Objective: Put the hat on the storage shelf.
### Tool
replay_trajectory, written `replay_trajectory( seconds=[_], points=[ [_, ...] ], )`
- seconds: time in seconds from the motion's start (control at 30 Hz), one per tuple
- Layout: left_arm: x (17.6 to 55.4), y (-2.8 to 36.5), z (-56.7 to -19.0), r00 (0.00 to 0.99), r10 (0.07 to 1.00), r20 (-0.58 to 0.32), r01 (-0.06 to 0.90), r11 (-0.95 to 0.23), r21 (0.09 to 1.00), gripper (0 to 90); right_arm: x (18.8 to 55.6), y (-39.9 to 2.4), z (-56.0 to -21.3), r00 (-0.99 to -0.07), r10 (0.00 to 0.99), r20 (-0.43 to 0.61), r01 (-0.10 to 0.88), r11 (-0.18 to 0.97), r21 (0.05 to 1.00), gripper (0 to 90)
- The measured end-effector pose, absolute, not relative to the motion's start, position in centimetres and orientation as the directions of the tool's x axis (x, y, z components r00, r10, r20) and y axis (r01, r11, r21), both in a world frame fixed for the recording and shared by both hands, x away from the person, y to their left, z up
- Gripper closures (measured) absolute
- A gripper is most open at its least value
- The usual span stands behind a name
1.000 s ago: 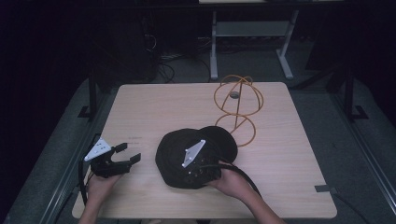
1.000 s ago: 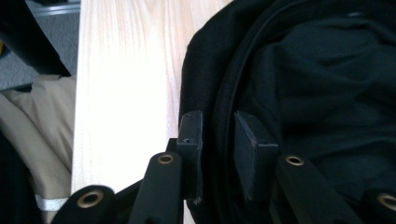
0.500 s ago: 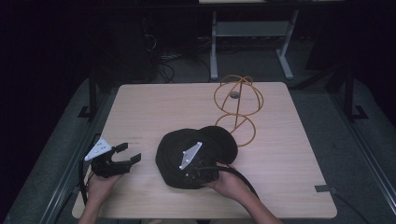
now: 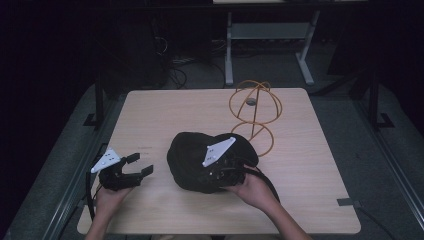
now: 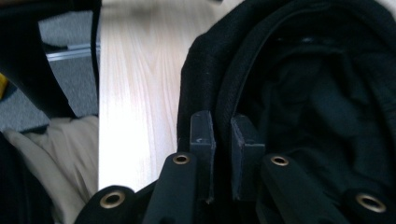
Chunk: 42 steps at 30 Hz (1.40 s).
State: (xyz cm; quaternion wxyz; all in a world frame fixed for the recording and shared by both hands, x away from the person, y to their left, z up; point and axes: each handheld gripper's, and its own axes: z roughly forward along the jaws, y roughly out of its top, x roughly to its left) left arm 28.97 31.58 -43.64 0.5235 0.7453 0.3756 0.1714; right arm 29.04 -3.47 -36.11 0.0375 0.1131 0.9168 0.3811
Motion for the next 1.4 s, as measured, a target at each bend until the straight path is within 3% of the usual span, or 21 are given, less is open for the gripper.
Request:
replay_trajectory(
  seconds=[0.37,1.03,1.37,1.4],
  points=[
    [28.4,29.6,-42.9,0.728,0.672,-0.135,0.334,-0.176,0.926,20.3,29.2,-5.2,-33.0,-0.964,0.262,0.041,0.197,0.605,0.771,81.0],
    [27.9,24.2,-41.9,0.85,0.515,-0.112,0.247,-0.201,0.948,20.2,29.6,-5.3,-31.0,-0.958,0.286,0.03,0.192,0.559,0.807,80.9],
    [28.9,23.1,-42.0,0.861,0.482,-0.166,0.283,-0.181,0.942,36.3,29.5,-4.7,-30.8,-0.964,0.26,0.048,0.188,0.548,0.815,80.9],
    [29.0,23.1,-42.1,0.864,0.47,-0.182,0.289,-0.166,0.943,45.1,29.4,-4.6,-30.9,-0.965,0.257,0.049,0.188,0.55,0.814,81.0]
  ],
)
